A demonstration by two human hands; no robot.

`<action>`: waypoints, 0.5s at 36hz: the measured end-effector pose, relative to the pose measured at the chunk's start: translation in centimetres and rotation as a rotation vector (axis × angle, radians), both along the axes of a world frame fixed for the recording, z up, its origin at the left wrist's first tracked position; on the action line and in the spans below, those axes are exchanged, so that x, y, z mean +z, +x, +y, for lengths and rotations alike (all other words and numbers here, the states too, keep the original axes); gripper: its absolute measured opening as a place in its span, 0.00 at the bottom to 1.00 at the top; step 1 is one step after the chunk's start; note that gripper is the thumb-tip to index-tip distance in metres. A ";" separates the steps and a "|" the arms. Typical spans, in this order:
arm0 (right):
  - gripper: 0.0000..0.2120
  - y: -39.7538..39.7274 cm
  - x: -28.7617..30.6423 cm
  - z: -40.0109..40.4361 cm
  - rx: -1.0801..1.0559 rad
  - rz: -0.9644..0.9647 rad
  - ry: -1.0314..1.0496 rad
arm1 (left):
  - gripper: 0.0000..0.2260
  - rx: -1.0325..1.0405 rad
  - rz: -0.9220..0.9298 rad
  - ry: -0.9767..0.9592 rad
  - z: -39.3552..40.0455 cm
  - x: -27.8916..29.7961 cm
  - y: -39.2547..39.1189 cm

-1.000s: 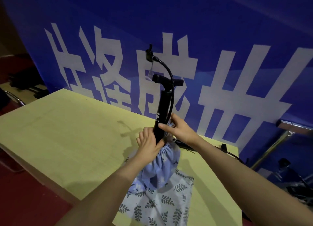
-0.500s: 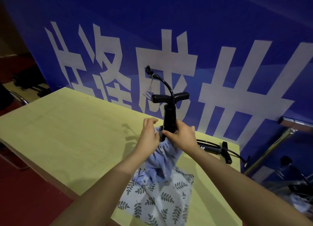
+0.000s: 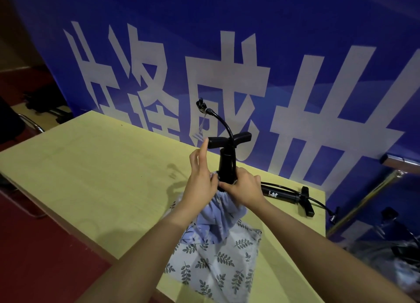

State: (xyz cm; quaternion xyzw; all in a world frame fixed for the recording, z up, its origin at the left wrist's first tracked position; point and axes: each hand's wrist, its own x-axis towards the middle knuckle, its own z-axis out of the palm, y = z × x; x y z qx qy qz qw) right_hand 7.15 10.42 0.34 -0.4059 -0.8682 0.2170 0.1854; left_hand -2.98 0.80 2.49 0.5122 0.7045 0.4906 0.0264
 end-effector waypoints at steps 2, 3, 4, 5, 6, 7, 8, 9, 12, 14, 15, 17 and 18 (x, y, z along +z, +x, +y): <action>0.16 0.0 0.0 -0.1 0.002 -0.004 -0.009 | 0.41 0.005 0.024 -0.003 -0.1 0.6 0.1; 0.15 0.0 0.0 -0.1 0.005 -0.011 -0.015 | 0.39 0.012 0.050 0.020 -0.1 0.9 0.0; 0.15 0.0 0.1 -0.1 0.010 -0.019 -0.023 | 0.35 0.018 0.083 0.057 0.0 1.3 -0.1; 0.14 0.0 0.2 0.0 0.018 -0.023 -0.027 | 0.31 0.026 0.124 0.095 0.1 1.6 -0.3; 0.14 0.1 0.4 0.1 0.029 -0.027 -0.032 | 0.27 0.039 0.171 0.128 0.3 2.0 -0.6; 0.13 0.2 0.6 0.2 0.043 -0.033 -0.038 | 0.24 0.055 0.209 0.151 0.5 2.3 -0.8; 0.13 0.3 0.8 0.3 0.060 -0.041 -0.049 | 0.22 0.063 0.210 0.153 0.7 2.7 -0.9; 0.13 0.4 0.9 0.4 0.079 -0.052 -0.061 | 0.19 0.066 0.175 0.138 0.8 3.1 -0.9; 0.16 0.8 1.2 0.8 0.115 -0.092 -0.101 | 0.13 0.047 0.130 0.144 1.1 3.9 -1.0; 0.21 1.3 1.6 1.1 0.140 -0.085 -0.161 | 0.10 0.026 0.176 0.179 1.4 4.1 -1.1; 0.25 1.5 1.9 1.3 0.163 -0.076 -0.181 | 0.10 0.018 0.201 0.195 1.6 4.0 -1.2; 0.29 2.1 2.4 1.6 0.224 -0.080 -0.181 | 0.09 0.015 0.213 0.205 1.8 3.9 -1.2; 0.30 2.4 2.6 1.7 0.242 -0.093 -0.157 | 0.09 0.013 0.212 0.206 1.8 3.9 -1.1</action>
